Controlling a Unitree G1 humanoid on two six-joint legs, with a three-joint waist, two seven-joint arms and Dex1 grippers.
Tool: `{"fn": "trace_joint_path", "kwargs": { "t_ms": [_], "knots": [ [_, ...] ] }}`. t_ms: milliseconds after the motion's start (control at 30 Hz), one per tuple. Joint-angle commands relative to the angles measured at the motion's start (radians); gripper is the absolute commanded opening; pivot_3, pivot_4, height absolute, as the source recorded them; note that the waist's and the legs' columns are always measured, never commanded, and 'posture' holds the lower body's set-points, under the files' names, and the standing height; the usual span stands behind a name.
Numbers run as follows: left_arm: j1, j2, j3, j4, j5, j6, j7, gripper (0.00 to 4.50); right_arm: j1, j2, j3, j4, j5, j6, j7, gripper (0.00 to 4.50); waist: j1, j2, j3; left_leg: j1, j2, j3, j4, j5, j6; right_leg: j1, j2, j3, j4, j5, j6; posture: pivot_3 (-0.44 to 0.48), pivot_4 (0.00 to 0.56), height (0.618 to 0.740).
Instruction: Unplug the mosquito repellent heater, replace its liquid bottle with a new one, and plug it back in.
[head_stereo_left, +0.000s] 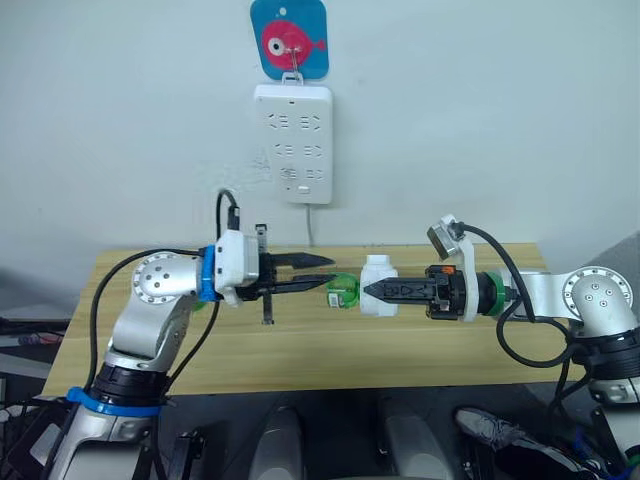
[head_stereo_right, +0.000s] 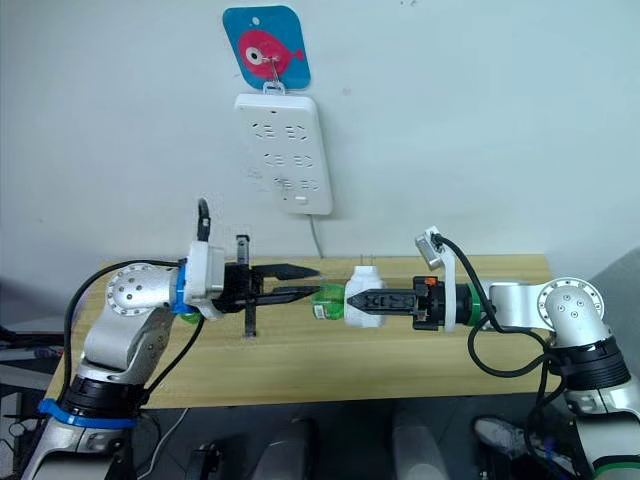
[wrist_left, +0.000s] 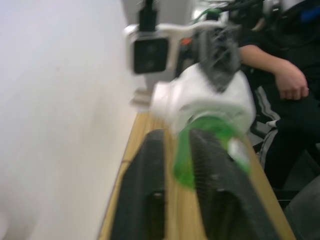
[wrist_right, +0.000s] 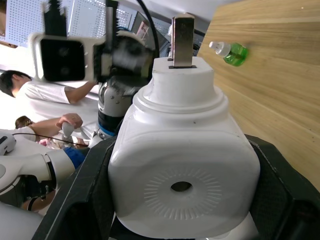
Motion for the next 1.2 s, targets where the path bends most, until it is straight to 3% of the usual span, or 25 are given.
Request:
{"fn": "trace_joint_path", "kwargs": {
  "t_ms": [33, 233, 300, 333, 567, 833, 1067, 1200],
  "knots": [
    [0.036, 0.016, 0.014, -0.045, -0.034, 0.009, -0.031, 2.11, -0.002, -0.001, -0.043, -0.042, 0.043, -0.001, 0.025, 3.02, 0.0, 0.0, 0.0, 0.0, 0.0, 0.0, 0.0, 0.0, 0.0, 0.0, 0.0, 0.0, 0.0, 0.0, 0.0, -0.082, 0.218, 0.725],
    [0.069, 0.019, -0.024, -0.069, -0.008, -0.02, -0.081, 3.99, -0.01, 0.003, -0.045, -0.035, 0.037, 0.001, 0.024, 3.02, 0.0, 0.0, 0.0, 0.0, 0.0, 0.0, 0.0, 0.0, 0.0, 0.0, 0.0, 0.0, 0.0, 0.0, 0.0, -0.087, 0.219, 0.725],
    [0.077, 0.021, -0.024, -0.068, -0.003, -0.032, -0.09, 4.49, -0.01, 0.001, -0.048, -0.035, 0.036, 0.003, 0.026, 3.02, 0.0, 0.0, 0.0, 0.0, 0.0, 0.0, 0.0, 0.0, 0.0, 0.0, 0.0, 0.0, 0.0, 0.0, 0.0, -0.089, 0.22, 0.725],
    [0.075, 0.02, -0.022, -0.064, 0.002, -0.037, -0.088, 4.5, -0.011, 0.0, -0.049, -0.034, 0.036, 0.004, 0.027, 3.02, 0.0, 0.0, 0.0, 0.0, 0.0, 0.0, 0.0, 0.0, 0.0, 0.0, 0.0, 0.0, 0.0, 0.0, 0.0, -0.088, 0.219, 0.725],
    [0.026, -0.048, -0.049, -0.037, 0.056, -0.069, -0.033, 4.5, -0.012, 0.006, -0.05, -0.037, 0.043, 0.004, 0.02, 3.02, 0.001, 0.0, 0.0, 0.0, 0.0, 0.0, 0.001, 0.0, 0.0, 0.0, 0.0, 0.0, 0.0, 0.0, 0.0, -0.088, 0.218, 0.725],
    [0.01, -0.065, -0.078, 0.0, 0.096, -0.123, -0.041, 4.5, -0.016, 0.004, -0.049, -0.036, 0.052, 0.007, 0.016, 3.02, -0.003, 0.0, 0.0, 0.0, 0.0, 0.0, 0.001, 0.0, 0.0, 0.0, 0.0, 0.0, 0.0, 0.0, 0.0, -0.09, 0.22, 0.725],
    [-0.028, -0.088, -0.095, 0.004, 0.097, -0.073, -0.007, 2.41, -0.013, 0.003, -0.047, -0.041, 0.062, 0.003, 0.008, 3.02, -0.003, 0.0, 0.0, 0.0, 0.0, 0.0, 0.001, 0.0, 0.0, 0.001, 0.0, 0.0, 0.001, 0.0, 0.0, -0.093, 0.221, 0.725],
    [-0.051, -0.024, -0.093, -0.045, 0.029, 0.106, -0.031, 2.28, -0.008, -0.001, -0.049, -0.046, 0.064, 0.006, 0.005, 3.02, -0.005, 0.0, 0.0, 0.0, 0.0, 0.0, 0.001, 0.0, 0.0, 0.001, 0.0, 0.0, 0.001, 0.0, 0.0, -0.091, 0.222, 0.725]
  ]
}}
